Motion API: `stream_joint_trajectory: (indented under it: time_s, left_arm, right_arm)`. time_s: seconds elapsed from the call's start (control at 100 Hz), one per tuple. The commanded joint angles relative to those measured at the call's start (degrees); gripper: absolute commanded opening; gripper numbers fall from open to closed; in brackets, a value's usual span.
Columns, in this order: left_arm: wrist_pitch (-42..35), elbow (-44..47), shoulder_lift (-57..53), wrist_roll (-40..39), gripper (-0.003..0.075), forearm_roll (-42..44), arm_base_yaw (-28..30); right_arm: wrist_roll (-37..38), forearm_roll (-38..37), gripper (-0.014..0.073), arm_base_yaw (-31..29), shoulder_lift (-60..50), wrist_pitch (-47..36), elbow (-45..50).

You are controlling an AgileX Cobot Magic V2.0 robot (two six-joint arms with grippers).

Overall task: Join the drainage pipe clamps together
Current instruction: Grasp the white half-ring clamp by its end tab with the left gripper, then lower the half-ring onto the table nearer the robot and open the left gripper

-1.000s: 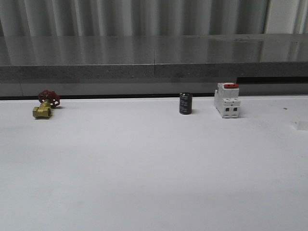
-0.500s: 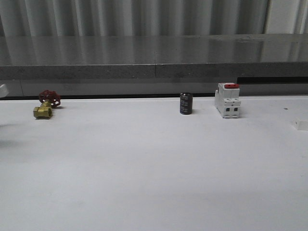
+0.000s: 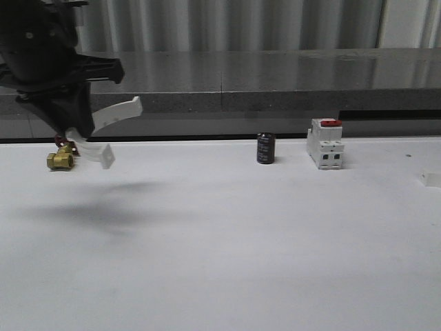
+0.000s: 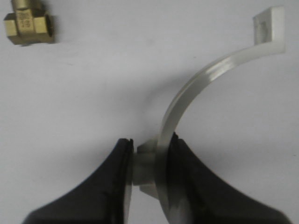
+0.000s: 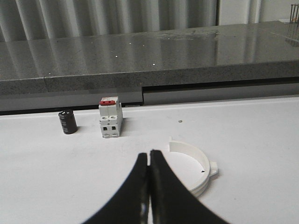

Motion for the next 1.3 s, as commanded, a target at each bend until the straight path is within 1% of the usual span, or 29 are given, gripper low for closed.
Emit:
stream_joint_trajectory:
  time_s: [0.0,0.16,0.4,0.69,0.74,0.81,0.98,1.03,1.09,1.18,1.29]
  left_arm:
    - [-2.92,-1.53,-1.75,-3.14,-0.002,1.23,-2.27]
    - [-2.52,-1.53,1.65,-3.75,-0.002,1.12,-3.85]
    - [-2.99,-1.53,6.82,-3.8,-0.002,0.32,-3.85]
    - [-3.82,-1.53,9.04,-4.06,-0.0011,-0.47,-3.85]
    - [-4.06,-1.53,9.04,-4.06,0.0022,-0.57,-3.85]
    - [-4.18,-1.53,9.14,-4.06,0.0113,-0.57,-3.85]
    - [-4.32,-1.53,9.14,-4.06,0.0446,-0.57,-3.85]
    - [-4.32,-1.53,9.14,-4.06,0.0508,-0.57,-3.85]
    - [-4.32,-1.53,9.14,-4.06,0.0526,-0.57,-3.85]
    - [-4.2,-1.53,9.14,-4.06,0.0519,-0.57,-3.85]
    - [-3.23,-1.53,7.78,-4.06,0.0491,0.37,-3.85]
  right_arm:
    - [-0.67,0.21,-0.0067,-0.24,-0.79,-4.72,-1.17]
    - [-0.67,0.21,-0.0067,-0.24,-0.79,-4.72,-1.17]
    - [-0.67,0.21,-0.0067,-0.24,-0.79,-4.72,-1.17]
    - [-0.67,0.21,-0.0067,-0.24,-0.79,-4.72,-1.17]
    - [-0.67,0.21,-0.0067,-0.24,-0.79,-4.72,-1.17]
    - [-0.67,0.21,-0.0067,-0.24,-0.79,-4.72,-1.17]
    - [-0.67,0.21,-0.0067,-0.24,-0.79,-4.72,-1.17]
    - [-0.67,0.21,-0.0067,-0.24,-0.79,-4.72,-1.17]
    - [-0.67,0.21,-0.0067,-0.24,-0.79,-4.72,-1.17]
    - [-0.67,0.21,-0.0067,-0.24,-0.79,-4.72,-1.17]
    - [-0.67,0.21,-0.0067,-0.24,-0.79,-4.72,-1.17]
